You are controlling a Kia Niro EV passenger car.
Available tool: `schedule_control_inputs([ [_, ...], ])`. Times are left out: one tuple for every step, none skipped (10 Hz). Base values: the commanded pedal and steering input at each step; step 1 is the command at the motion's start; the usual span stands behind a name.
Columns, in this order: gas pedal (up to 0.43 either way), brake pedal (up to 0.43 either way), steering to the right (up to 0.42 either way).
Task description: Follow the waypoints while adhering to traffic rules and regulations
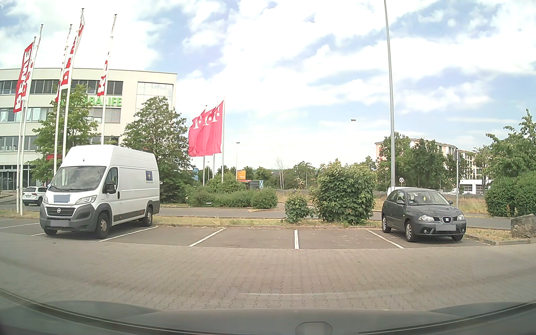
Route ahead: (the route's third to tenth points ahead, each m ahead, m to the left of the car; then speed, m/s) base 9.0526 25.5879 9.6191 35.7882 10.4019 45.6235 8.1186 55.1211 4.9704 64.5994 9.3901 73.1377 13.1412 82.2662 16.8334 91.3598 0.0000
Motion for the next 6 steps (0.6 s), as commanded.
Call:
schedule_control_inputs([
  [0.000, 0.384, 0.000],
  [0.000, 0.384, 0.000],
  [0.000, 0.384, 0.000],
  [0.000, 0.384, 0.000],
  [0.000, 0.384, 0.000],
  [0.000, 0.384, 0.000],
])
